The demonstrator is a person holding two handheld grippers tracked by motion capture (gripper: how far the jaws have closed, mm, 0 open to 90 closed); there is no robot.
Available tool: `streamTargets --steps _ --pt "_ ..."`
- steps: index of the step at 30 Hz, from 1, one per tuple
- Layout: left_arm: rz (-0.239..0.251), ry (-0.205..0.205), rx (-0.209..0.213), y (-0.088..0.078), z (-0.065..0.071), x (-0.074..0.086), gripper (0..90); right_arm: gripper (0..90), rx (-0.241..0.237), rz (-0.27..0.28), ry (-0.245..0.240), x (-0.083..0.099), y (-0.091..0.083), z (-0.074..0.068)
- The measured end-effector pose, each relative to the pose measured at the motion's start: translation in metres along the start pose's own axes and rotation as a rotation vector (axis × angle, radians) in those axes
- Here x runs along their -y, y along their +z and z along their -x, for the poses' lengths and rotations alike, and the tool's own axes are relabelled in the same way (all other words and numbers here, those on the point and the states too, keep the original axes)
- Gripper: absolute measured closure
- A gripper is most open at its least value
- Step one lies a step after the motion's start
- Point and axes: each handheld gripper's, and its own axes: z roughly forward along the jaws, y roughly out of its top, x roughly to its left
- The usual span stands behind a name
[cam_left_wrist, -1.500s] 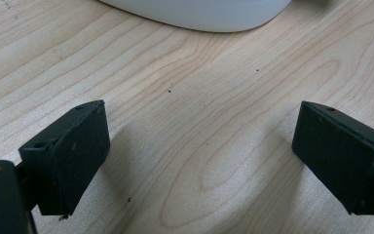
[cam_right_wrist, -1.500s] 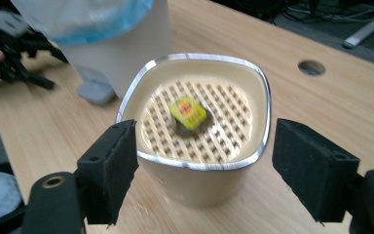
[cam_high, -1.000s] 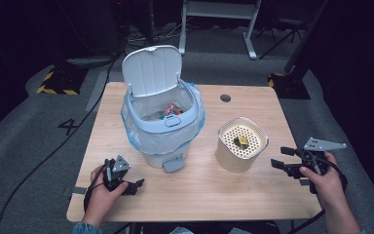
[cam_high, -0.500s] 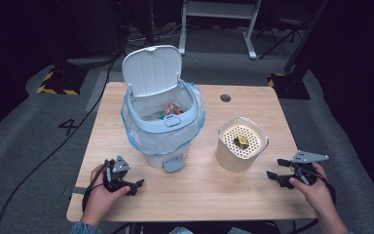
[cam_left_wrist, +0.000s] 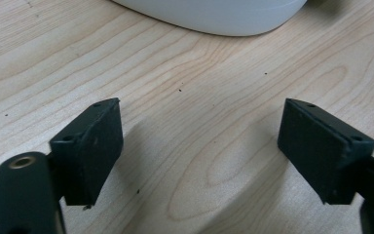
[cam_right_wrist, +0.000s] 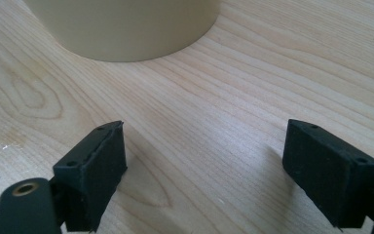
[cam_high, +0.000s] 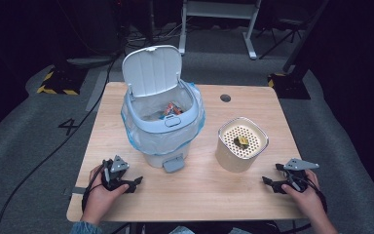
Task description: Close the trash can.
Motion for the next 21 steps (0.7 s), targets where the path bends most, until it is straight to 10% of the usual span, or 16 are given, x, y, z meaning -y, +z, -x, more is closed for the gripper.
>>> streamTargets --steps 13,21 --pt "0.161 -0.065 0.134 -0.043 -0.01 -0.023 26.3 15.9 0.005 0.0 0.005 0.0 0.0 -0.001" --pt "0.267 -0.097 0.122 -0.072 -0.02 -0.037 29.0 15.0 0.012 -0.002 0.011 0.0 0.0 -0.001"
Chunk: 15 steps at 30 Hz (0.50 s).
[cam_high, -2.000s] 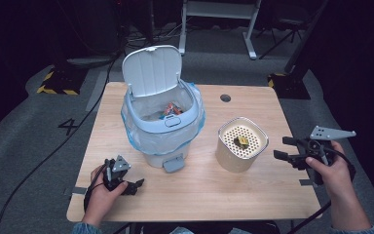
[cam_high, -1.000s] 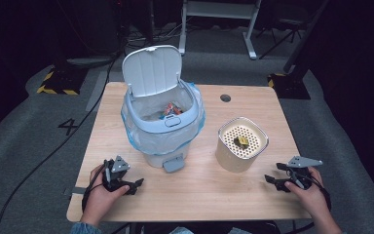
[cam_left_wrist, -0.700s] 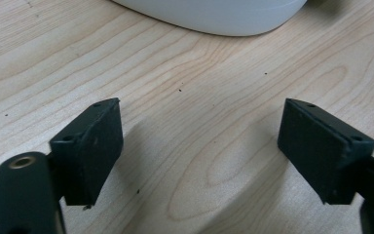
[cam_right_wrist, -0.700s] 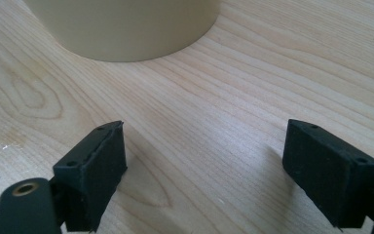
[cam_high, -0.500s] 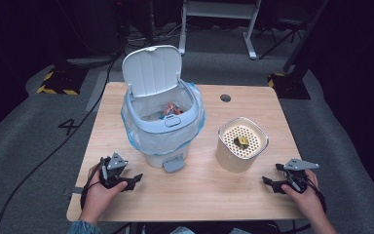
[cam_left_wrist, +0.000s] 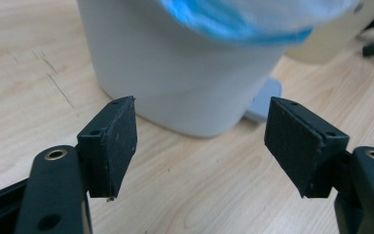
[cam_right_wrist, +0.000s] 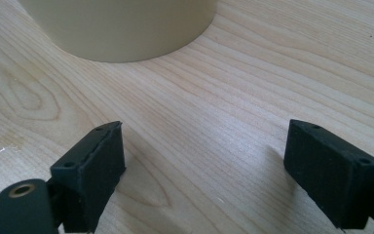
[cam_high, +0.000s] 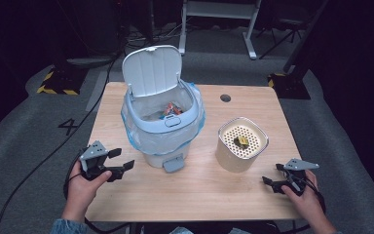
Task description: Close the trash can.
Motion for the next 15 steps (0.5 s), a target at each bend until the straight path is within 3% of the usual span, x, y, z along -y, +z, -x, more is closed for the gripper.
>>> streamTargets --steps 7,15 --pt "0.088 -0.016 0.021 -0.012 0.003 -0.023 31.7 15.1 0.001 0.0 0.001 0.0 0.0 0.0" --pt "0.132 0.001 0.021 -0.025 0.007 -0.049 33.1 15.1 0.003 0.001 0.006 0.0 0.0 -0.001"
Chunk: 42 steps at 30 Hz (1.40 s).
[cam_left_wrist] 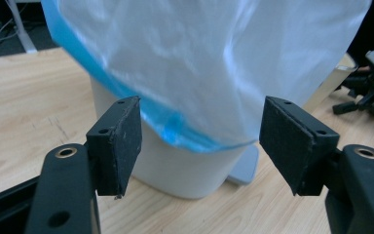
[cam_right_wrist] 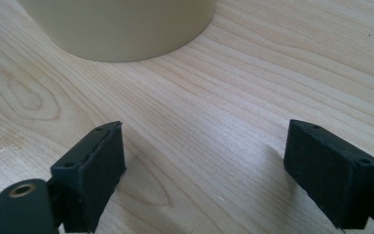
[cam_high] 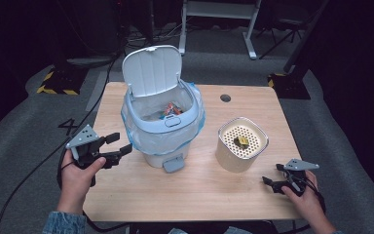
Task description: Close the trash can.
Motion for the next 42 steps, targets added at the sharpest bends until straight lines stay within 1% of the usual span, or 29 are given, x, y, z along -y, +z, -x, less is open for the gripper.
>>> streamTargets --steps 4,7,10,13,18,24,28,32,34,38,40,42 --pt "0.039 0.001 -0.006 -0.005 0.001 -0.016 33.5 15.1 0.001 0.0 -0.001 0.0 0.0 0.0" --pt "0.052 0.007 -0.017 -0.006 0.001 -0.029 33.5 15.1 0.001 0.0 0.0 0.0 0.0 0.0" --pt "0.062 0.013 -0.02 -0.006 0.001 -0.04 33.5 15.1 0.001 0.0 0.0 0.0 0.0 0.0" --pt "0.068 0.02 -0.038 -0.004 -0.001 -0.052 33.4 15.1 0.001 0.0 0.0 0.0 0.0 0.0" --pt "0.083 0.039 -0.051 -0.003 -0.003 -0.072 33.1 15.1 0.001 0.0 0.0 0.0 0.0 0.0" --pt "0.108 0.056 -0.078 0.002 -0.007 -0.096 31.7 15.1 0.001 0.0 0.0 0.0 0.0 0.0" --pt "0.116 0.056 -0.088 0.005 -0.012 -0.107 32.0 15.1 0.001 0.0 0.0 0.0 0.0 0.0" --pt "0.126 0.056 -0.108 0.008 -0.016 -0.116 32.5 15.1 0.006 0.0 0.004 0.0 0.0 -0.001" --pt "0.132 0.059 -0.119 0.01 -0.018 -0.12 32.8 15.1 0.017 0.001 0.016 0.001 -0.001 -0.002" --pt "0.139 0.06 -0.146 0.013 -0.022 -0.125 32.8 15.1 0.018 0.001 0.017 0.001 -0.001 -0.002" --pt "0.14 0.053 -0.152 0.015 -0.024 -0.128 32.8 15.1 0.018 0.001 0.016 0.001 -0.001 -0.002" --pt "0.141 0.055 -0.156 0.018 -0.026 -0.132 33.1 15.1 0.018 0.001 0.016 0.001 -0.001 -0.002"
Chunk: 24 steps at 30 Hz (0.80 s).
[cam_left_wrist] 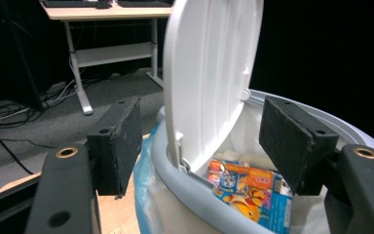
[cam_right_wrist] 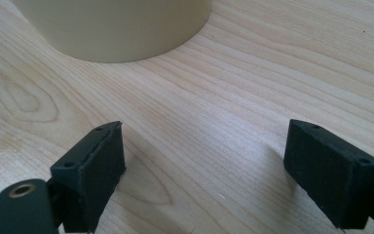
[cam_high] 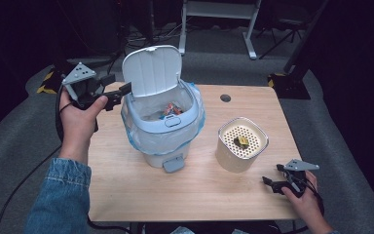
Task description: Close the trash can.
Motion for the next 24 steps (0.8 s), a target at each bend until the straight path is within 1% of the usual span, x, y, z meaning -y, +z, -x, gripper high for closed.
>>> streamTargets --steps 3,6,10,17,20,22,24 --pt "0.003 0.0 0.006 0.004 -0.001 -0.005 33.7 15.1 0.0 0.0 0.0 0.0 0.0 0.0" --pt "-0.008 0.014 -0.011 0.009 -0.001 -0.01 33.8 15.1 0.0 0.0 0.0 0.0 0.0 0.0" --pt "-0.006 0.016 -0.009 0.013 -0.002 -0.015 34.0 15.1 0.0 0.0 0.0 0.0 0.0 0.0" --pt "0.011 0.022 0.021 0.015 0.0 -0.022 35.2 15.1 0.0 0.0 0.0 0.0 0.0 0.0" --pt "0.016 0.026 0.041 0.015 0.005 -0.023 36.6 15.1 0.0 0.0 0.0 0.0 0.0 0.0" --pt "0.008 0.046 0.032 0.015 0.008 -0.023 35.2 15.1 0.0 0.0 0.0 0.0 0.0 0.0" --pt "0.004 0.05 0.037 0.013 0.009 -0.022 35.5 15.0 0.0 0.0 0.0 0.0 0.0 0.0"
